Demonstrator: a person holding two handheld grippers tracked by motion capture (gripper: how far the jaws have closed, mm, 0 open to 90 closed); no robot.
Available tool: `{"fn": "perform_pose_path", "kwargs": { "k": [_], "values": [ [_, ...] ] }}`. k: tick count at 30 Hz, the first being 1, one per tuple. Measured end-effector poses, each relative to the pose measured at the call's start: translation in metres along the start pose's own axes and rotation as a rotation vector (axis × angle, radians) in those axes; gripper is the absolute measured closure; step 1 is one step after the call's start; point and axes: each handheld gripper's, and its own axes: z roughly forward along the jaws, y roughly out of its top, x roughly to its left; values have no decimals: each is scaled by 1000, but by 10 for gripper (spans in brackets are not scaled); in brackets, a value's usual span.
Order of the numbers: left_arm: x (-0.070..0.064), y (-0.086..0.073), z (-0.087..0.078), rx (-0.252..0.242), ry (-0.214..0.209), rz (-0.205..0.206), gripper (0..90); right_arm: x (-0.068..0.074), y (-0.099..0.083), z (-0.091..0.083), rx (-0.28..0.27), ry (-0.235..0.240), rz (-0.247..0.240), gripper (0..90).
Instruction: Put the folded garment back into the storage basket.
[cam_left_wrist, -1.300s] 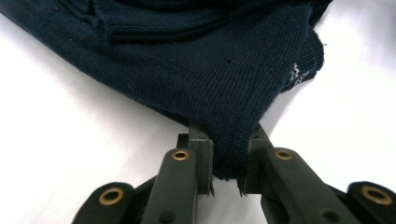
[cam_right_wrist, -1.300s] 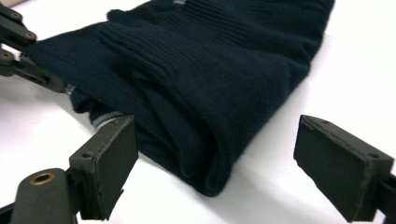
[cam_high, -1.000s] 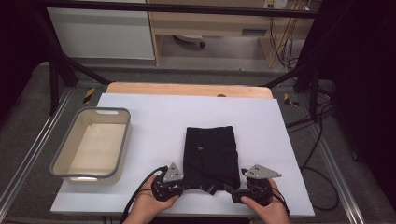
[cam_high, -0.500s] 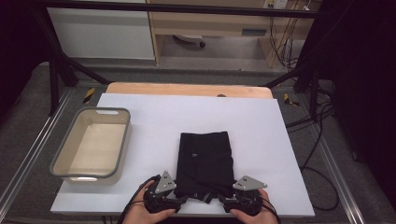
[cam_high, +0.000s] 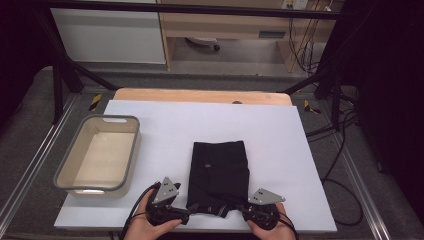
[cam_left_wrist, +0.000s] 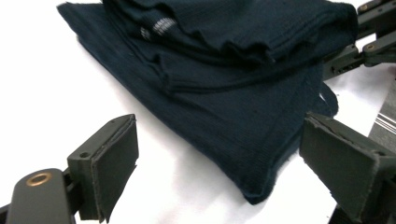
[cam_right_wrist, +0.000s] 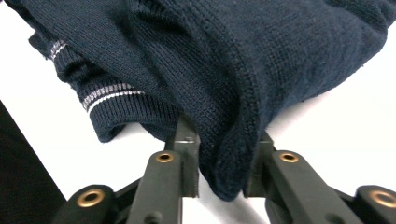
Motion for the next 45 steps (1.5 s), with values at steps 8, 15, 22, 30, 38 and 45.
{"fn": "perform_pose_path", "kwargs": {
  "k": [8, 15, 22, 30, 38, 45],
  "values": [
    [13, 13, -5, -44, 46, -31, 105, -1, -2, 0, -13, 4, -2, 764],
    [30, 41, 7, -54, 111, -23, 109, -3, -7, 0, -47, 15, -7, 752],
    [51, 70, 31, -51, 193, 5, 124, -3, -7, 0, -50, 14, -8, 753],
    [73, 88, 61, -52, 241, -6, 139, -2, -5, 0, -40, 13, -21, 763],
    [88, 91, 81, -34, 257, -40, 151, -3, -5, 0, -38, 15, -25, 763],
    [92, 92, 86, -39, 252, -55, 161, -3, -5, 1, -38, 15, -26, 763]
  ]
}}
